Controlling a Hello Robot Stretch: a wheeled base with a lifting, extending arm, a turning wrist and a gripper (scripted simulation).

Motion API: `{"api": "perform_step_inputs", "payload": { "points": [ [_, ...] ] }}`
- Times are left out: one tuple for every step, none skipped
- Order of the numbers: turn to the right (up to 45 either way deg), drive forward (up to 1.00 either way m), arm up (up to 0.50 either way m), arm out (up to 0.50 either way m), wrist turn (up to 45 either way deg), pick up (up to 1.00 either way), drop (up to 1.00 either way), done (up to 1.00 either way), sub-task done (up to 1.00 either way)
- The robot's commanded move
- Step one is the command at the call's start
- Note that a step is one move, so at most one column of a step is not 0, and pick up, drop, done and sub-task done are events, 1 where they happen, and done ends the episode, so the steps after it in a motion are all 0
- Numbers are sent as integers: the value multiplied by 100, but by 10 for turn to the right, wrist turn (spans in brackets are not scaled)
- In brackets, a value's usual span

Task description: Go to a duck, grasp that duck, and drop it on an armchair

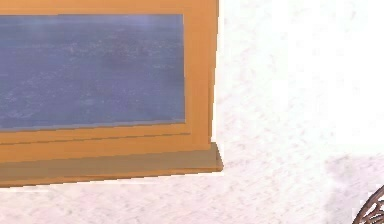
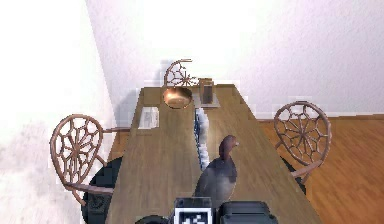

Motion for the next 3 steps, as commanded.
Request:
{"api": "perform_step_inputs", "payload": {
  "points": [
    [0, 0, 0, 6, 0, 0, 0, 0, 0],
    [0, 0, 0, 0, 450, 0, 0, 0, 0],
    [0, 0, 0, 0, 450, 0, 0, 0, 0]
  ]
}}
